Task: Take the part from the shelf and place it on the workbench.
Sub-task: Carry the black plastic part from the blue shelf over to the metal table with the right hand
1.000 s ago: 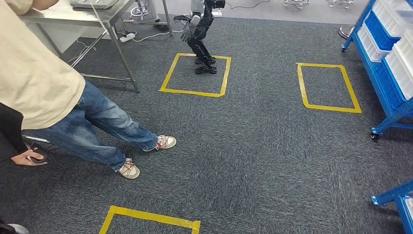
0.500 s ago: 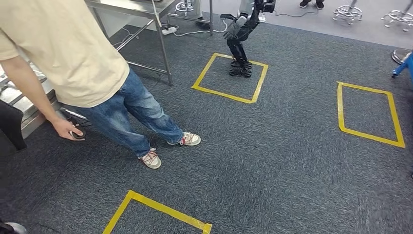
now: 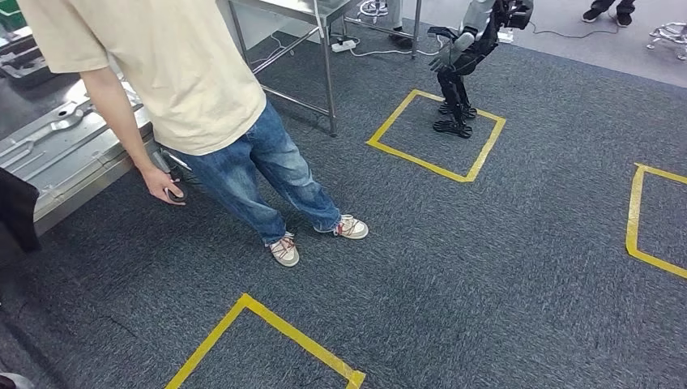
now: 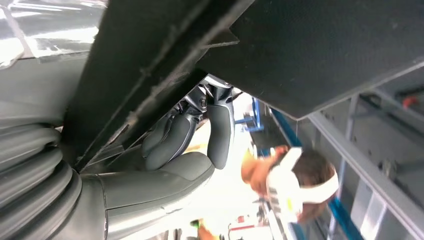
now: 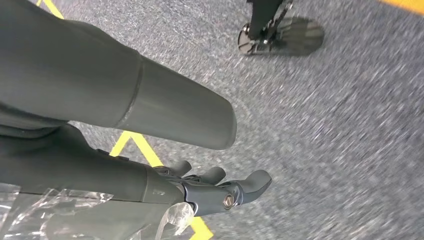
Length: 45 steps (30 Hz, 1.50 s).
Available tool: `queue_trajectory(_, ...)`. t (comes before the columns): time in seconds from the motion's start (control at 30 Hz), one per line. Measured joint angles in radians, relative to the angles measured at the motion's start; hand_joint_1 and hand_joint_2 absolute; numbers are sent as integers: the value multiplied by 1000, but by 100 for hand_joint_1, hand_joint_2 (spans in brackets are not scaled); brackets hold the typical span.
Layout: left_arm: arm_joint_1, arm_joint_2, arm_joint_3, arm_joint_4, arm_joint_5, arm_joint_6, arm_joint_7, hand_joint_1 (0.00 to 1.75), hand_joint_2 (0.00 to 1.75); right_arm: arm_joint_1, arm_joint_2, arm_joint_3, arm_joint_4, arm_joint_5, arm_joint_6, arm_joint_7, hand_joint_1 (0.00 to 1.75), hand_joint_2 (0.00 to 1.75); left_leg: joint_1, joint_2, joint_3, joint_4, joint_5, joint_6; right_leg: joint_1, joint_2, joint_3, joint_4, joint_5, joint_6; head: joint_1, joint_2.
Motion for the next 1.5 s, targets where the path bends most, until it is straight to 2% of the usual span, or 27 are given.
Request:
queue_trajectory(0.07, -2, 8, -1, -3, 4, 0, 0, 175, 175, -2, 2, 0, 0, 0, 0, 0, 0, 0, -9, 47, 85, -158, 53, 14, 3, -23, 8, -1, -6, 5, 1, 0)
queue_trajectory(0.13, -6, 15, -2, -8, 6, 0, 0, 175, 175, -3, 4, 0, 0, 0, 0, -1, 0, 0, -20, 78, 124, -233, 70, 29, 4, -43, 17, -2, -12, 14, -1, 0)
queue_trajectory(0.23, -5, 24, -3, -14, 6, 0, 0, 175, 175, -9, 7, 0, 0, 0, 0, -2, 0, 0, -22, 46, 130, -245, 76, 44, 1, -64, 32, -8, -20, 31, -2, 0)
queue_trajectory(0.3, -8, 28, -3, -19, 6, 1, 0, 175, 175, -9, 7, 0, 0, 0, 0, -2, 0, 0, -13, 20, 141, -261, 86, 54, -1, -15, 17, 43, -57, 41, 2, 0)
queue_trajectory(0.37, -11, 29, -5, -21, 7, 0, 0, 175, 175, -5, 7, 0, 0, 0, 0, -2, 0, 0, -8, -4, 143, -264, 90, 58, -4, 47, -49, 177, -120, 44, 7, 0)
queue_trajectory(0.43, -11, 29, -8, -21, 7, 0, 0, 175, 175, -2, 6, 1, 0, 0, 0, -1, 0, 0, -7, -34, 143, -263, 90, 59, -5, 62, -108, 278, -142, 47, 9, 0)
queue_trajectory(0.47, -11, 29, -9, -21, 8, 0, 0, 175, 175, 0, 6, 1, 0, 0, 0, -2, 0, 0, -7, -51, 143, -263, 89, 58, -6, 64, -114, 274, -123, 49, 9, 0)
queue_trajectory(0.5, -10, 29, -9, -21, 8, 0, 0, 175, 175, 1, 6, 1, 0, 1, 0, -2, 0, 0, -5, -68, 144, -261, 88, 56, -8, 69, -99, 228, -87, 51, 9, 0)
queue_trajectory(0.57, -11, 30, -10, -21, 9, 0, 0, 175, 175, 3, 5, 0, 0, 1, 0, -2, 0, 0, -3, -98, 142, -251, 81, 46, -18, 115, -46, 88, -12, 55, 9, 0)
queue_trajectory(0.6, -11, 30, -11, -21, 11, 0, 0, 175, 175, 4, 5, 1, 0, 1, 0, -2, 0, 0, -2, -112, 138, -245, 78, 39, -21, 140, -27, 38, 7, 53, 9, 0)
queue_trajectory(0.67, -10, 31, -11, -22, 15, 0, 0, 175, 175, 3, 5, 1, 0, 1, 0, -2, 0, 0, 0, -136, 128, -239, 76, 26, -20, 159, -15, 6, 10, 42, 9, 0)
queue_trajectory(0.7, -7, 33, -12, -22, 18, 0, 0, 175, 175, 0, 6, 1, 0, 0, 0, -3, 0, 0, 3, -148, 125, -240, 77, 21, -18, 144, -14, 6, 10, 33, 9, 0)
queue_trajectory(0.73, -4, 35, -11, -22, 21, 0, 0, 175, 175, -2, 6, 1, 0, 0, 0, -4, 0, 0, 5, -143, 122, -236, 75, 16, -17, 129, -13, 5, 11, 25, 8, 0)
queue_trajectory(0.8, 0, 40, -11, -23, 25, 0, -1, 175, 175, -2, 6, 0, 0, 0, 0, -4, 0, 0, 3, -90, 96, -182, 45, 9, -16, 99, -11, 2, 12, 12, 5, 0)
queue_trajectory(0.87, 1, 42, -11, -23, 29, 0, -2, 175, 175, 1, 6, 0, 0, 0, 0, -5, 0, 0, 1, -29, 33, -50, -19, 4, -12, 71, -10, 2, 9, 3, 2, 0)
queue_trajectory(0.93, 5, 43, -11, -22, 34, 0, -4, 175, 175, 3, 6, 0, 0, -1, 0, -5, 0, 0, 2, -14, -25, 66, -56, 3, -7, 42, -10, 3, 6, 0, 1, 0)
queue_trajectory(0.97, 6, 44, -11, -22, 36, 0, -5, 175, 175, 3, 5, 0, 0, -1, 0, -5, 0, 0, 1, -12, -30, 72, -47, 5, -6, 28, -8, 3, 4, -1, 1, 0)
queue_trajectory(1.03, 7, 45, -11, -22, 37, 0, -6, 175, 175, 2, 6, 0, 0, -1, 0, -5, 0, 0, -3, 10, 21, -33, 13, 15, -3, 2, 0, 3, -2, 0, 1, 0)
queue_trajectory(1.1, 5, 46, -10, -23, 37, 0, -7, 175, 175, 1, 8, 0, 0, -1, 0, -5, 0, 0, -18, 64, 89, -173, 64, 31, 1, -22, 10, 3, -11, 7, 1, 0)
queue_trajectory(1.17, 4, 48, -9, -24, 39, 0, -8, 175, 175, -1, 9, 0, 0, -2, 0, -5, 0, 0, -30, 85, 111, -226, 74, 41, 5, -46, 18, 1, -18, 16, 1, 0)
queue_trajectory(1.23, 8, 51, -8, -25, 43, 0, -11, 175, 175, -5, 9, 0, 0, -4, 0, -7, 0, 0, -27, 56, 113, -232, 77, 47, 5, -67, 27, -2, -25, 26, 1, 0)
queue_trajectory(1.27, 10, 52, -8, -25, 45, 0, -12, 175, 175, -7, 9, 0, 0, -4, 0, -8, 0, 0, -23, 42, 116, -238, 80, 51, 4, -57, 30, 5, -33, 31, 3, 0)
queue_trajectory(1.3, 11, 53, -8, -26, 47, 0, -13, 175, 175, -7, 9, 0, 0, -5, 0, -9, 0, 0, -18, 29, 121, -243, 83, 55, 3, -34, 22, 30, -51, 36, 4, 0)
queue_trajectory(1.37, 12, 53, -9, -27, 50, 1, -14, 175, 175, -4, 8, 0, 0, -5, 0, -11, 0, 0, -13, 4, 124, -246, 85, 60, 0, 32, -33, 148, -111, 42, 9, 0)
queue_trajectory(1.43, 13, 53, -12, -27, 53, 1, -14, 175, 175, -2, 8, 1, 0, -5, 0, -12, 0, 0, -13, -24, 124, -245, 85, 63, -1, 60, -103, 276, -156, 45, 11, 0)
queue_trajectory(1.47, 14, 53, -12, -27, 54, 1, -14, 175, 175, -1, 8, 1, 0, -4, 0, -12, 0, 0, -13, -40, 124, -244, 85, 63, -2, 63, -118, 294, -150, 45, 11, 0)
queue_trajectory(1.5, 14, 53, -13, -27, 55, 1, -14, 175, 175, 0, 8, 1, 0, -3, 0, -13, 0, 0, -12, -56, 125, -243, 84, 62, -3, 66, -113, 271, -123, 46, 11, 0)
